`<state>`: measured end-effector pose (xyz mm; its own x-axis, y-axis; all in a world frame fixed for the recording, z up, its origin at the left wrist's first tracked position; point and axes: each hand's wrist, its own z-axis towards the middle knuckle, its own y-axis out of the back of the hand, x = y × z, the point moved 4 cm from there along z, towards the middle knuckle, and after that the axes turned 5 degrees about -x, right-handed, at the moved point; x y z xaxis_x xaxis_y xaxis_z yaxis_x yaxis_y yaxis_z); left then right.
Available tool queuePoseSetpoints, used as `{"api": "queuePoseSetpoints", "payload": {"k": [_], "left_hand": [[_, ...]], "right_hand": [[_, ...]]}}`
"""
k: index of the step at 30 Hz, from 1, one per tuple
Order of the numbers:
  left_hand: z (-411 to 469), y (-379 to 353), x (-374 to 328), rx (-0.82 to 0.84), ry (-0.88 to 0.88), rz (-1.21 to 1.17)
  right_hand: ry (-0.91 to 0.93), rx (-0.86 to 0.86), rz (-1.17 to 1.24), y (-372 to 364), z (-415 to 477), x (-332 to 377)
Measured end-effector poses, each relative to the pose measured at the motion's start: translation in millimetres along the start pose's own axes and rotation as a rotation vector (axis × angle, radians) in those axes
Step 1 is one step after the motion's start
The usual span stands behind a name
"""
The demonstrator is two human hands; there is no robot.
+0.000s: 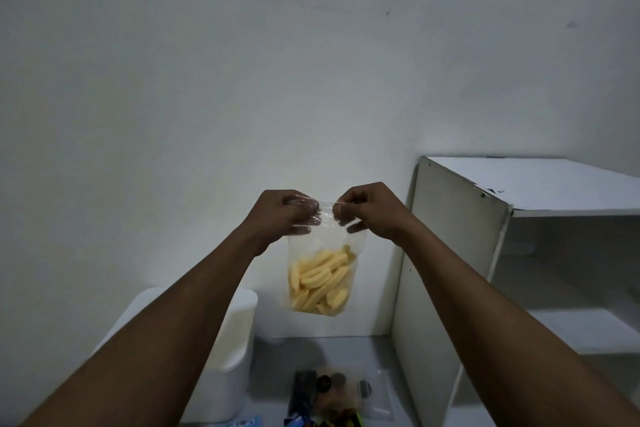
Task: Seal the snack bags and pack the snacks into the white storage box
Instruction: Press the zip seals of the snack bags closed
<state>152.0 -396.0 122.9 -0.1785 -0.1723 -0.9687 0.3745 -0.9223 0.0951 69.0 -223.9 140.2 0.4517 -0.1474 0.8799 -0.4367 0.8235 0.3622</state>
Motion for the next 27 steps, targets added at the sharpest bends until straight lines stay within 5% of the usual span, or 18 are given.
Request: {"api": "queuePoseSetpoints", "payload": {"k": [27], "left_hand": [[19.5, 8.6, -23.7, -0.106, -0.086, 0.008]], "right_hand": [[-0.07, -0.092, 0.29, 16.7, 6.4, 0.4]]}}
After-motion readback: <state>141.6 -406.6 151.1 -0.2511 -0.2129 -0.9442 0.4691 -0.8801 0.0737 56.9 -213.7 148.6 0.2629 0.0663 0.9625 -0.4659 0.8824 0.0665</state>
